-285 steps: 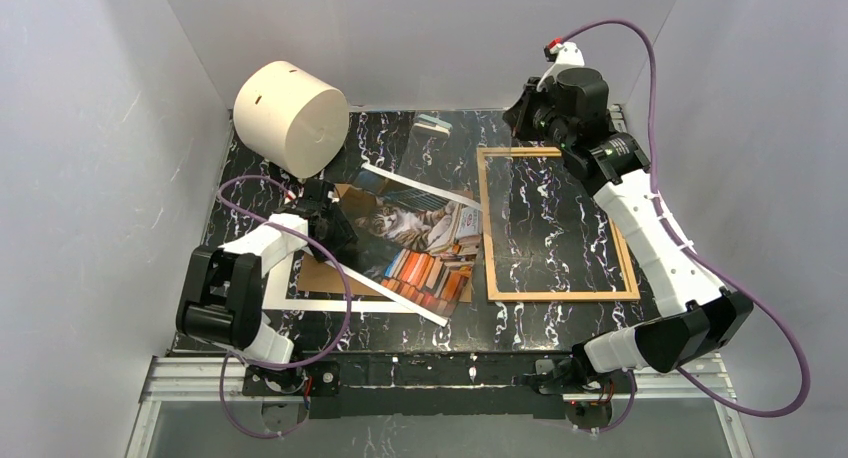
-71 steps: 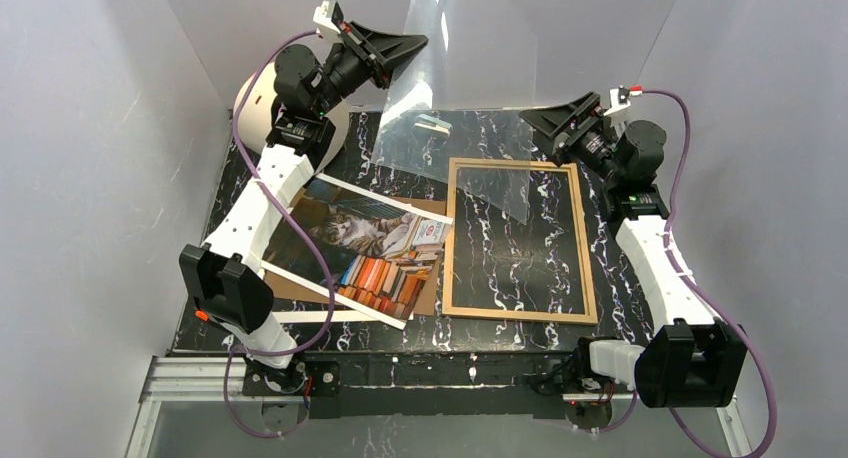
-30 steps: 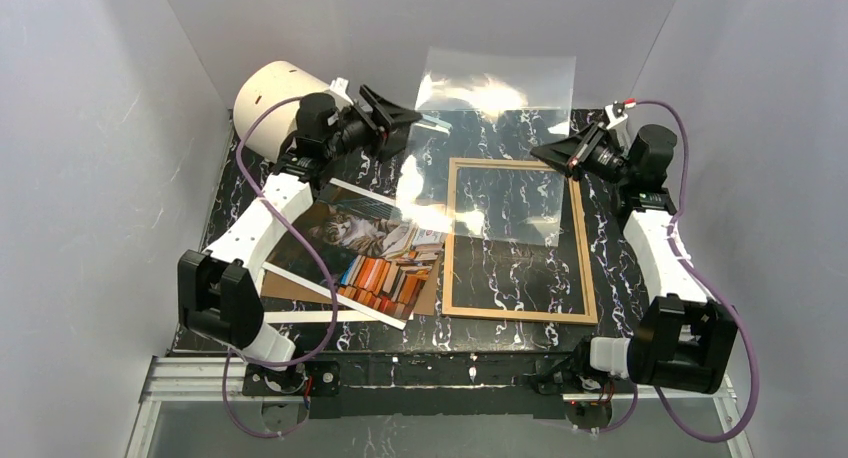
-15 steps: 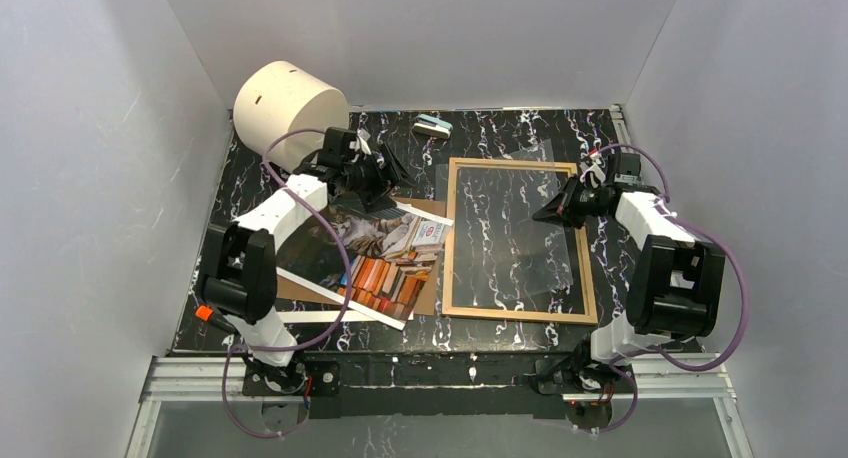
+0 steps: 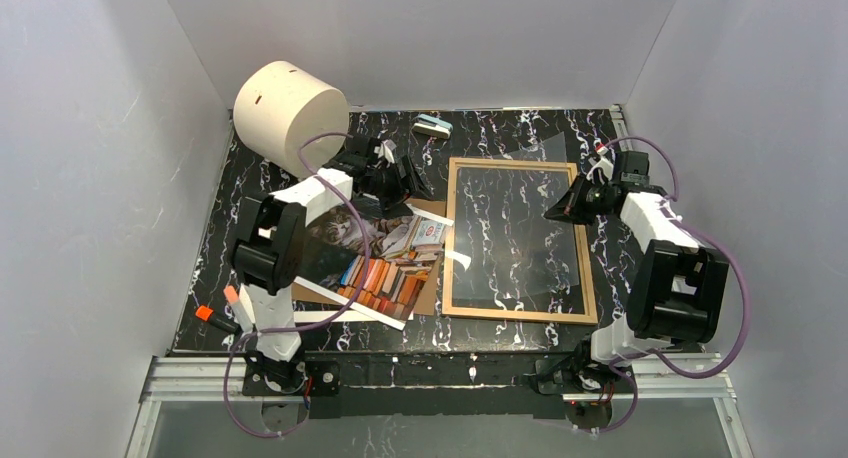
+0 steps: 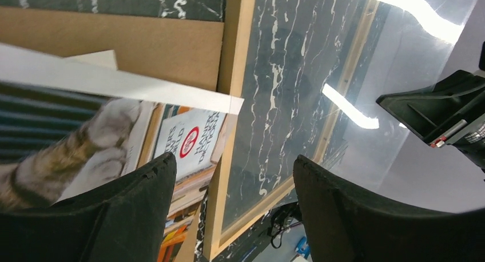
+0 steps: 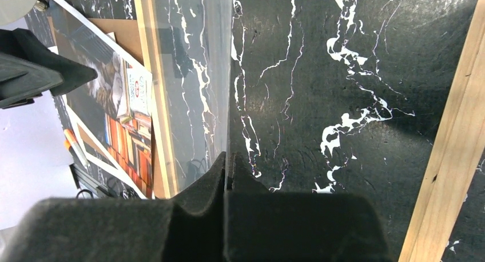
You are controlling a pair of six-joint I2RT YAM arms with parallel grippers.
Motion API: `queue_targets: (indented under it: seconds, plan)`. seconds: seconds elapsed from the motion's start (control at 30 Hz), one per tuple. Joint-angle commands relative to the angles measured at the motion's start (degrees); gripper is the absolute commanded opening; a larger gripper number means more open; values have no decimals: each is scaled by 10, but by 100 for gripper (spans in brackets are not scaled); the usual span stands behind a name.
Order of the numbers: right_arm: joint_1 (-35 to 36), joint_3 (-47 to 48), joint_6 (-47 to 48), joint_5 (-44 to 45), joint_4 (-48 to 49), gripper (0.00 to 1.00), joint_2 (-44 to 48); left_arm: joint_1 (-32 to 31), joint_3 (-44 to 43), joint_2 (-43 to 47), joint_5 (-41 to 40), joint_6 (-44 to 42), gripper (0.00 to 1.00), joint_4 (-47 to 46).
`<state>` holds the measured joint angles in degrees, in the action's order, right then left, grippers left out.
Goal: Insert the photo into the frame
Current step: Move the photo to the center of the board.
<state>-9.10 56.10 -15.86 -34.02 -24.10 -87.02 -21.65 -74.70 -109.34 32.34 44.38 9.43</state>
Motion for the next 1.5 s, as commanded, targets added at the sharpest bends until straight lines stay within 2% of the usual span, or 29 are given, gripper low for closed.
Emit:
queue_targets:
  seconds: [0.0, 0.2, 0.4, 1.07, 1.47]
  plan:
    - [-5, 8, 29, -6, -9, 1, 30, -22, -44, -24, 5, -10, 71, -30]
    - [-5, 0, 44, 4, -19, 1, 33, -45, -102, -82, -47, -47, 69, -40]
    - [-5, -8, 53, 36, -30, 1, 46, -46, -124, -133, -48, -75, 62, -27]
    - [-5, -20, 53, 72, -17, 1, 53, -55, -157, -171, -50, -76, 56, -20]
    - [-5, -27, 44, -15, 0, 1, 54, -65, -170, -188, -66, -69, 52, -19]
